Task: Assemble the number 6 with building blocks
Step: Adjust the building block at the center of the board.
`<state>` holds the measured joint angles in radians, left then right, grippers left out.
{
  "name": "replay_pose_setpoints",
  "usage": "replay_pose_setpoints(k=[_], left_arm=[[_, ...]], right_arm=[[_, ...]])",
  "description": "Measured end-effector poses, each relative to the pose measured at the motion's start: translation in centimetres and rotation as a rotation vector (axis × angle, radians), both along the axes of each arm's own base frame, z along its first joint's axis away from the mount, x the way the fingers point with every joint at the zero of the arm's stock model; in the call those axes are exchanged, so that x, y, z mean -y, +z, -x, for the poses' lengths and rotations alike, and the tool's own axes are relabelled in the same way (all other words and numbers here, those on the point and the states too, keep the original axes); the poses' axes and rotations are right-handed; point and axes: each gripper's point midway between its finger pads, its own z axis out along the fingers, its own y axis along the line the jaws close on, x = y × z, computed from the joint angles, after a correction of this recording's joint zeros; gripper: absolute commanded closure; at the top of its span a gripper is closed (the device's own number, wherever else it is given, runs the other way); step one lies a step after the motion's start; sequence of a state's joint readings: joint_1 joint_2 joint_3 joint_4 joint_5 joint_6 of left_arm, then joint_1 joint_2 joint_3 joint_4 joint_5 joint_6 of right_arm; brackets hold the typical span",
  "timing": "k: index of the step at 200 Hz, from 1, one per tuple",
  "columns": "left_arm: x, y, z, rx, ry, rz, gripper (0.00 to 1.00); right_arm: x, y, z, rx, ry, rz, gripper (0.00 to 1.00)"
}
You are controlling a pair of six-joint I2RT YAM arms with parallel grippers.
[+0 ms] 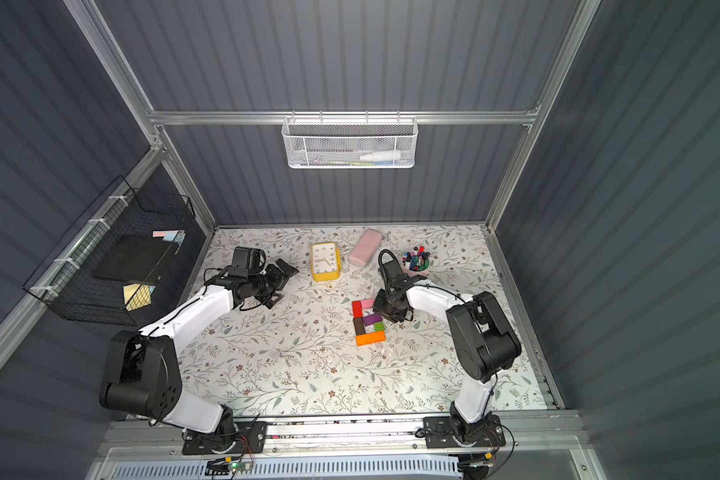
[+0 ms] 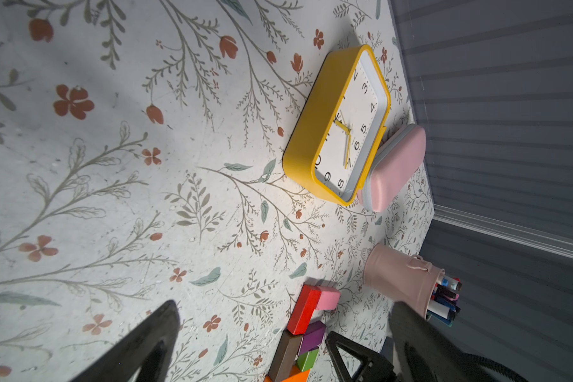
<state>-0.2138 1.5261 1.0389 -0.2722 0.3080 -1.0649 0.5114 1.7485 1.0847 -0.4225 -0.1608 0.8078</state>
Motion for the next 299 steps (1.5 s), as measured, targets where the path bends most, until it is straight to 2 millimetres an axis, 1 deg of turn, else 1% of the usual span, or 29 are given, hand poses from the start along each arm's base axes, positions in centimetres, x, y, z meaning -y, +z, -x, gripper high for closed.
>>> replay_pose_setpoints(k=[22,28,37,45,67,114,140,173,209,261,299], left_arm=[[0.0,-0.1,0.0,-0.002,0.000,0.000,0.01],[0.0,-0.1,0.0,-0.002,0.000,0.000,0.01],[0.0,-0.1,0.1,-0.003,0.000,-0.001,0.01],[0.0,-0.1,0.1,-0.002,0.000,0.000,0.01],[0.0,-0.1,0.1,-0.003,0.000,-0.001,0.01],[0.0,-0.1,0.1,-0.003,0.000,-0.001,0.01],[0.0,-0.1,0.1,-0.003,0.000,0.000,0.01],[0.0,-0.1,0.1,-0.003,0.000,0.000,0.01],[0.0,-0.1,0.1,-0.003,-0.001,0.000,0.00],[0.0,-0.1,0.1,-0.003,-0.001,0.000,0.01],[0.1,-0.1,0.1,-0.003,-0.005,0.002,0.01]], right_arm=[[-0.4,2.2,-0.7,0.047,0.001,-0.023,0.57],[-0.7,2.7,-0.9,0.059,0.005,-0.029,0.55],[-1.1,3.3,-1.1,0.070,0.012,-0.039,0.48],[-1.5,3.5,-1.1,0.075,0.026,-0.045,0.42],[-2.6,3.4,-0.1,0.051,0.055,-0.063,0.35],[-4.6,3.2,2.2,0.001,0.116,-0.083,0.35],[-5.6,2.8,2.9,-0.025,0.139,-0.096,0.34],[-6.5,1.5,3.5,-0.071,0.160,-0.096,0.35],[-7.0,0.5,4.0,-0.104,0.170,-0.089,0.35],[-7.1,0.4,4.0,-0.105,0.168,-0.090,0.36],[-7.1,0.1,3.9,-0.111,0.168,-0.085,0.36]])
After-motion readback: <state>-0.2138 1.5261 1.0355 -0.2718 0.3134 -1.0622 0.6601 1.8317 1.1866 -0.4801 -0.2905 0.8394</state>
